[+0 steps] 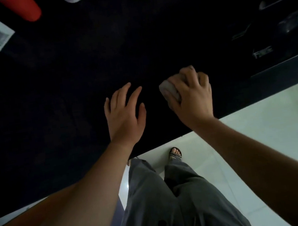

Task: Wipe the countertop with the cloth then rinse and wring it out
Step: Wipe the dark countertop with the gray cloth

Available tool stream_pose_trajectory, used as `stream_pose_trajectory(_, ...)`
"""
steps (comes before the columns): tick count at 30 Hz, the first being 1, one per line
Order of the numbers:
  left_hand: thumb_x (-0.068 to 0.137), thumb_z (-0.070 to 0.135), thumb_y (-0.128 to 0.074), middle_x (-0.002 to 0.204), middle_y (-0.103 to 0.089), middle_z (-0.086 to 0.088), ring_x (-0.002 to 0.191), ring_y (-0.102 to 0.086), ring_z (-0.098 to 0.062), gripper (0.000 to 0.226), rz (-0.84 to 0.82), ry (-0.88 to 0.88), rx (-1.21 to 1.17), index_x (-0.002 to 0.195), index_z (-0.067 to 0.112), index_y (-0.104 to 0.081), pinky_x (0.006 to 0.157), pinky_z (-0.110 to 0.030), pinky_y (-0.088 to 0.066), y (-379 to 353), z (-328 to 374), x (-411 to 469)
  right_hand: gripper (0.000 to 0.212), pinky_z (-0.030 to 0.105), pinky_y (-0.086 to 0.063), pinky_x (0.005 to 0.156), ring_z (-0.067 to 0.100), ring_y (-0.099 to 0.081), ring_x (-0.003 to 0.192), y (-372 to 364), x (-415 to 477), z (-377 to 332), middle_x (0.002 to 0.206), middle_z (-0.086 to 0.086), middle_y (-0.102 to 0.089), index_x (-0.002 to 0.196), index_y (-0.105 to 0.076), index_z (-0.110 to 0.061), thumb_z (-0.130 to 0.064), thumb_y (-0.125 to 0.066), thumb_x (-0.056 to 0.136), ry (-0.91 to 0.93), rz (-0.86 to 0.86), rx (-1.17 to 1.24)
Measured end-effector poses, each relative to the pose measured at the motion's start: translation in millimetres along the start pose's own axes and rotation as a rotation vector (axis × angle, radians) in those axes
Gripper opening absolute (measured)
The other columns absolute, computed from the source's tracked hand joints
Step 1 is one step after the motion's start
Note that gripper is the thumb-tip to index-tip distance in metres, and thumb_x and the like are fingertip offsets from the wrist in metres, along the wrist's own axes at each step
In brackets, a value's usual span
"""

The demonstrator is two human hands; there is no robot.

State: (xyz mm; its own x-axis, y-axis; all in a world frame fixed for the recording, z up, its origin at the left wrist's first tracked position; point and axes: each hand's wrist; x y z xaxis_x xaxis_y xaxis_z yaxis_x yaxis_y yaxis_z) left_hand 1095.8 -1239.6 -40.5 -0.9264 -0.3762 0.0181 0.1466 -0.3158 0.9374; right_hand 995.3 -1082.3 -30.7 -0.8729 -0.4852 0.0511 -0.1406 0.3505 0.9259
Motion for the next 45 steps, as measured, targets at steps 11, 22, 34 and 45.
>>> stream_pose_trajectory(11, 0.09, 0.033, -0.044, 0.143, -0.044, -0.003, 0.13, -0.036, -0.023, 0.043, -0.009, 0.02, 0.039, 0.133, 0.028, -0.049, 0.11, -0.053, -0.025, 0.9, 0.7, 2.7, 0.04, 0.043, -0.038, 0.091, 0.037, -0.037, 0.116, 3.9, 46.9, 6.1, 0.135, 0.007, -0.041, 0.122, -0.054, -0.027, -0.05, -0.043, 0.091, -0.237, 0.075, -0.013)
stream_pose_trajectory(22, 0.091, 0.036, -0.043, 0.142, -0.044, 0.0, 0.131, -0.035, -0.019, 0.043, -0.027, -0.029, -0.06, 0.132, 0.029, -0.051, 0.108, -0.051, -0.025, 5.2, -5.5, 1.3, 0.043, 0.045, -0.047, 0.085, 0.036, -0.041, 0.109, -1.6, -16.7, 2.9, 0.127, 0.007, -0.051, 0.118, -0.057, -0.026, -0.053, -0.046, 0.086, 0.023, -0.005, -0.035)
stream_pose_trajectory(34, 0.093, 0.037, -0.04, 0.149, -0.034, -0.002, 0.135, -0.028, -0.023, 0.047, -0.053, 0.078, 0.124, 0.139, 0.028, -0.042, 0.109, -0.048, -0.022, 49.5, -125.9, 43.7, 0.036, 0.042, -0.04, 0.088, 0.036, -0.038, 0.115, -51.7, 98.0, -116.3, 0.139, 0.003, -0.04, 0.122, -0.053, -0.029, -0.045, -0.048, 0.09, -0.061, -0.013, 0.017)
stream_pose_trajectory(45, 0.089, 0.038, -0.04, 0.146, -0.04, -0.001, 0.131, -0.031, -0.019, 0.045, -0.029, 0.058, 0.044, 0.133, 0.03, -0.048, 0.105, -0.046, -0.025, 46.9, -133.6, 45.6, 0.042, 0.044, -0.041, 0.095, 0.037, -0.038, 0.117, -53.7, 106.8, -115.0, 0.136, 0.003, -0.044, 0.122, -0.057, -0.028, -0.052, -0.045, 0.09, -0.116, 0.042, -0.023)
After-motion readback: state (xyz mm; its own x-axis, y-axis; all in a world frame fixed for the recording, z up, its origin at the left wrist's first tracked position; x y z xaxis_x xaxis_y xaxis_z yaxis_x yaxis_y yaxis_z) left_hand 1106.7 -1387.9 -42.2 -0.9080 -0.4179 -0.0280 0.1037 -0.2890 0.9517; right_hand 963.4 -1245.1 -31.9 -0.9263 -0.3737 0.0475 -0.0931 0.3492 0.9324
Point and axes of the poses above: each hand's wrist, its own x-axis towards the middle knuckle, its own y-axis out of the back of the hand, z = x × y
